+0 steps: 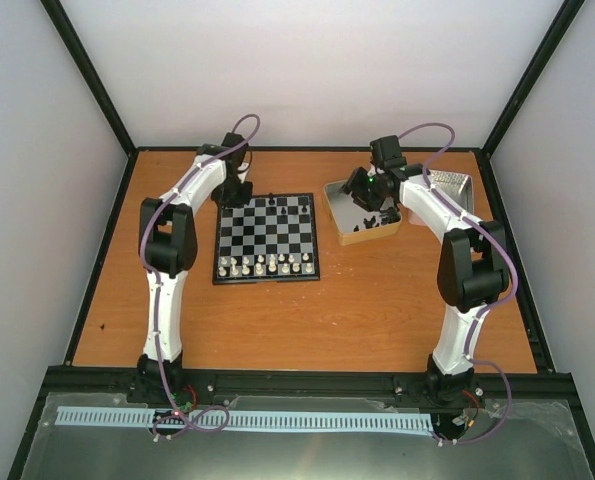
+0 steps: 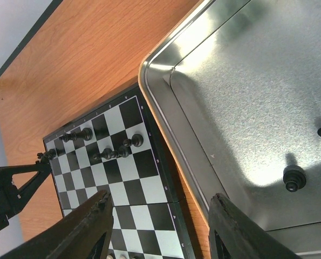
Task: Set up the chess pieces on the board
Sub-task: Place the chess piece on the chessboard.
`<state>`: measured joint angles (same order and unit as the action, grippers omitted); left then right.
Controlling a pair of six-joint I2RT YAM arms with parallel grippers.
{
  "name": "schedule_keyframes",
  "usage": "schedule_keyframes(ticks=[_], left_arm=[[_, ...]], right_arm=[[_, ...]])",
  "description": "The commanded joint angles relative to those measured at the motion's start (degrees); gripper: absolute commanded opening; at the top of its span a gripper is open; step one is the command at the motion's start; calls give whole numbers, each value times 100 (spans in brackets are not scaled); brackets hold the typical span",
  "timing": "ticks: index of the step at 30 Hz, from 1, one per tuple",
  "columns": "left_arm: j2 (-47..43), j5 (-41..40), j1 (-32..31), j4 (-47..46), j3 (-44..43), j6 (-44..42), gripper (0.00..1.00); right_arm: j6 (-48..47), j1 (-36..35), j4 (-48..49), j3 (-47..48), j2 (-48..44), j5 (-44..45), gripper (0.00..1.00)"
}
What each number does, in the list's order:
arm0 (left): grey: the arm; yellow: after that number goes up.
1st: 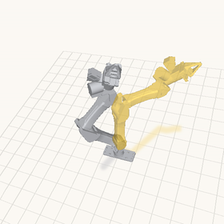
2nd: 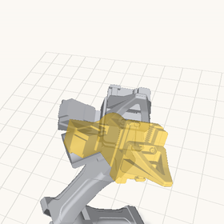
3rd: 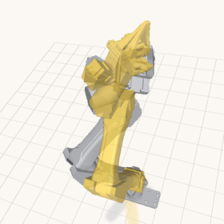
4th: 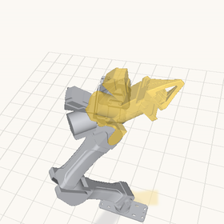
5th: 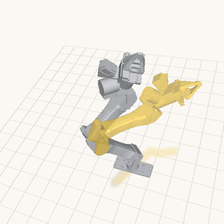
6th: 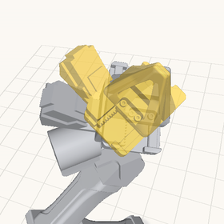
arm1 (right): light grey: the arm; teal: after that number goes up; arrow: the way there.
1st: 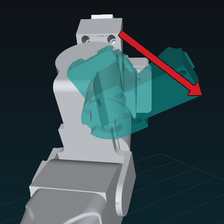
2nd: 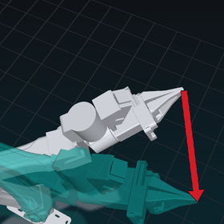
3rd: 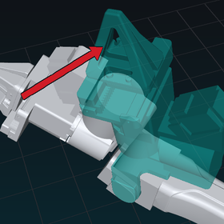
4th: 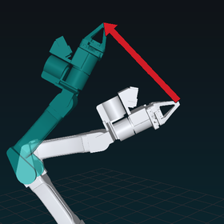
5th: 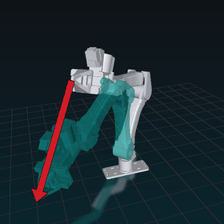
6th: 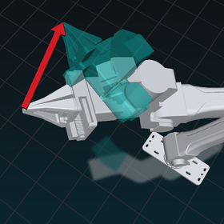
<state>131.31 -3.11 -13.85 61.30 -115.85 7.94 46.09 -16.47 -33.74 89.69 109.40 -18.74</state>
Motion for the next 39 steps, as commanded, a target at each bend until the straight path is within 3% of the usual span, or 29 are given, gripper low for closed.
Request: schedule_keyframes(ticks=[1,23,39], left_arm=[[109,-37,57,141,13,-87,4],[316,-7,58,140,-55,-51,11],[288,-49,57,125,-289,62,10]], right_arm=[[-52,19,-64,91,55,-6,49],[-23,23,-52,122,162,-77,49],[-29,25,-72,98,139,-69,49]])
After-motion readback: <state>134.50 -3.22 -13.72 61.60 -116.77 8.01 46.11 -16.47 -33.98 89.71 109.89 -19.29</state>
